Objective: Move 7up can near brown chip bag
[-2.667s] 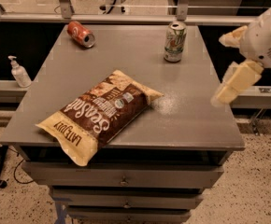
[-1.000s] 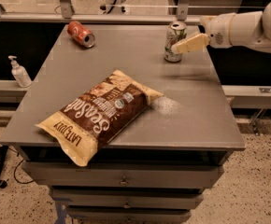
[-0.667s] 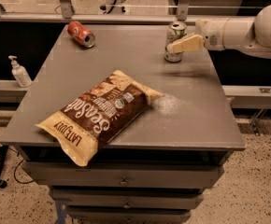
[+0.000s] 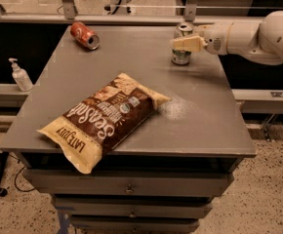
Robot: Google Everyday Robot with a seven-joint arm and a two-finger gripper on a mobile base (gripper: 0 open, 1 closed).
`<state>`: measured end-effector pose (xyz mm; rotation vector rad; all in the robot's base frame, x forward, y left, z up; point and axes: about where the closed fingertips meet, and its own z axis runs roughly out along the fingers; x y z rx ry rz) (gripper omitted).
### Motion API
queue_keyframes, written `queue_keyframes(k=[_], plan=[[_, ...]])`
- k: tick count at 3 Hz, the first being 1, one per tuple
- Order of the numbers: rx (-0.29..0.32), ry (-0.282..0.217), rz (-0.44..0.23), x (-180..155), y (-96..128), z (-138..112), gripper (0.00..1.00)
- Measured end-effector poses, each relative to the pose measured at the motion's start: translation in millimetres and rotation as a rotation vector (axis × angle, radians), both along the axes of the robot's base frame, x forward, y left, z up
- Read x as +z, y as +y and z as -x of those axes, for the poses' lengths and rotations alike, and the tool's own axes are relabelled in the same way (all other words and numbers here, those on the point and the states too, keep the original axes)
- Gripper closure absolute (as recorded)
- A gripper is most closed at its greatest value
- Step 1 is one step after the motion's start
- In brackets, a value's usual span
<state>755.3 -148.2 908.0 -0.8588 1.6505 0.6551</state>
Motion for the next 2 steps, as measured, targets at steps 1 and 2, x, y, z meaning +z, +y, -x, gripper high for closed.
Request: queue_keyframes(k=[1, 2], plan=[[0.053, 0.001, -0.042, 7, 10, 14, 0.61], [0.166, -0.017, -0.05, 23, 23, 50, 0.83]])
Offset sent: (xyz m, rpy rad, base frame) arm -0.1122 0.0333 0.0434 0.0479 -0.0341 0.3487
